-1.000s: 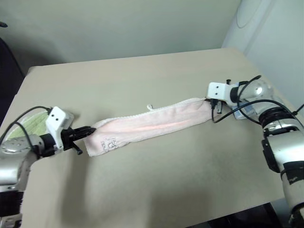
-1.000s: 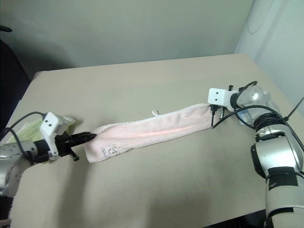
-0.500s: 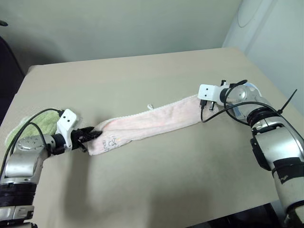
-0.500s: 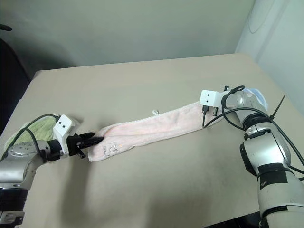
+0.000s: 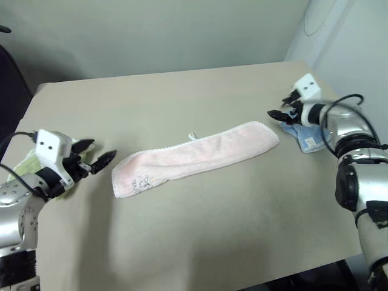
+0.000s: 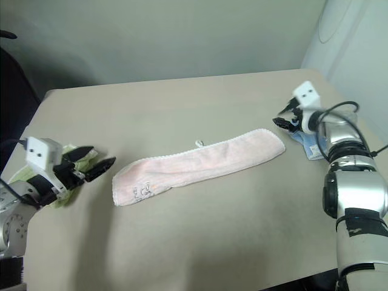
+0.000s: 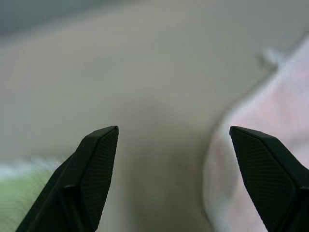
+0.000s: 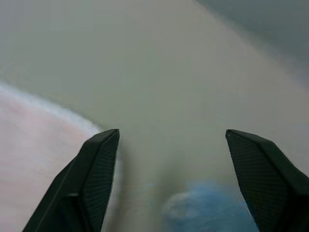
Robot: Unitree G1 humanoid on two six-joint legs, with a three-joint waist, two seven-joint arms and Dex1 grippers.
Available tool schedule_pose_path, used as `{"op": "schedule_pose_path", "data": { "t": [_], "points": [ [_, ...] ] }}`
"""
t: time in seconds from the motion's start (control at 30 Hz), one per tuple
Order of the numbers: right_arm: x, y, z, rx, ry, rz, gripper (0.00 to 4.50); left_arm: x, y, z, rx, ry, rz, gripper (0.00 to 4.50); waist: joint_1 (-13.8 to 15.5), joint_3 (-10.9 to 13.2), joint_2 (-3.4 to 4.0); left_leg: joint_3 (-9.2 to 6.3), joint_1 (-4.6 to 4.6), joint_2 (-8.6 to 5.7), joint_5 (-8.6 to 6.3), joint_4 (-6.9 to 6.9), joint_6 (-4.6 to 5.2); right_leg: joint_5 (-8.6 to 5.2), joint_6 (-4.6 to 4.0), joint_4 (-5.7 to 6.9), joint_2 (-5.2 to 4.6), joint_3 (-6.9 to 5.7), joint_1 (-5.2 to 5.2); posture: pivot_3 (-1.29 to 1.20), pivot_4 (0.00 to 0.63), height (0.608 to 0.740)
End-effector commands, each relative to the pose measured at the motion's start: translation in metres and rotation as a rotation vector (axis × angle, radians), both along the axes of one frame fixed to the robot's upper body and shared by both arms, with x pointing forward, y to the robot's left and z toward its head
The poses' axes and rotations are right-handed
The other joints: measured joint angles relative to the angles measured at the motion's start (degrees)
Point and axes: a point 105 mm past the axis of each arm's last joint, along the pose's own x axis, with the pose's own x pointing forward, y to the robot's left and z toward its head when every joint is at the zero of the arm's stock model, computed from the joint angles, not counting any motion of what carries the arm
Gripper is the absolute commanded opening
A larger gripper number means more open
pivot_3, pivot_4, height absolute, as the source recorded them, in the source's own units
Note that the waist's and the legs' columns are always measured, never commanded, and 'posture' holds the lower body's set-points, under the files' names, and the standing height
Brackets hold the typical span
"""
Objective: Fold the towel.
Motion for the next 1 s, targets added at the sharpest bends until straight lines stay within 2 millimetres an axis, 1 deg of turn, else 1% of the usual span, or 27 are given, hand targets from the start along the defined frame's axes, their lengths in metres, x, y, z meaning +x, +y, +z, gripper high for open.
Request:
{"op": "schedule_pose_path", "data": {
  "t": [0.03,0.1,0.2,0.27,0.37,0.47,0.6,0.77,0.93,1.0],
  "points": [
    [-0.010,-0.012,-0.003,0.295,0.176,-0.081,3.73,-0.015,-0.028,0.006,0.094,-0.051,-0.118,3.99,0.00,0.00,0.00,0.00,0.00,0.00,0.01,0.04,-0.01,0.00,0.00,0.01,0.00,0.00,0.00,0.00,0.150,0.740],
    [-0.017,-0.019,-0.019,0.391,0.301,-0.140,3.73,-0.023,-0.046,-0.009,0.151,0.011,-0.215,3.99,0.04,0.00,0.00,-0.02,0.05,0.00,0.01,0.06,-0.02,0.00,0.00,0.04,0.01,0.00,0.01,0.00,0.150,0.740],
    [-0.025,-0.025,-0.029,0.465,0.389,-0.188,3.73,-0.032,-0.064,-0.026,0.213,0.081,-0.327,3.99,0.17,0.01,-0.01,-0.03,0.09,0.01,0.01,0.05,-0.02,0.00,0.00,0.12,0.02,-0.02,0.01,0.00,0.150,0.740],
    [-0.029,-0.028,-0.032,0.491,0.417,-0.206,3.73,-0.036,-0.071,-0.031,0.224,0.109,-0.377,3.99,0.17,0.02,0.01,-0.03,0.11,0.02,0.01,0.09,-0.01,0.00,0.00,0.20,0.03,-0.01,0.01,0.00,0.150,0.740],
    [-0.035,-0.029,-0.043,0.523,0.469,-0.231,3.73,-0.041,-0.092,-0.034,0.208,0.115,-0.460,3.99,0.20,0.02,0.00,-0.03,0.15,0.01,-0.03,0.15,0.06,0.00,0.00,0.31,0.03,-0.01,0.03,0.00,0.150,0.740],
    [-0.036,-0.021,-0.051,0.559,0.498,-0.225,3.73,-0.043,-0.105,-0.041,0.234,0.129,-0.513,3.99,0.27,0.02,0.00,-0.03,0.23,0.01,-0.05,0.16,0.09,0.00,0.01,0.28,0.03,-0.03,0.14,0.00,0.150,0.740],
    [-0.034,-0.006,-0.060,0.576,0.529,-0.213,3.73,-0.043,-0.113,-0.045,0.256,0.133,-0.541,3.99,0.18,0.02,0.00,-0.04,0.26,0.01,-0.06,0.14,0.09,0.00,0.00,0.27,0.05,-0.03,0.15,0.00,0.150,0.740],
    [-0.026,0.014,-0.068,0.638,0.550,-0.216,3.73,-0.041,-0.114,-0.044,0.260,0.126,-0.541,3.99,-0.27,0.00,-0.02,-0.05,0.36,0.02,-0.08,0.13,0.13,0.00,0.00,0.28,0.06,-0.02,0.19,0.00,0.150,0.740],
    [-0.016,0.029,-0.067,0.670,0.533,-0.218,3.73,-0.042,-0.114,-0.046,0.257,0.123,-0.533,3.99,-0.81,-0.02,-0.06,-0.05,0.48,0.02,-0.27,0.14,0.46,0.00,0.00,0.28,0.08,-0.01,0.29,0.00,0.150,0.740],
    [-0.014,0.031,-0.066,0.667,0.524,-0.225,3.35,-0.042,-0.113,-0.047,0.258,0.122,-0.521,3.99,-0.88,-0.02,-0.06,-0.05,0.48,0.02,-0.31,0.14,0.52,0.00,0.00,0.29,0.08,-0.01,0.28,0.00,0.150,0.740]
  ]
}}
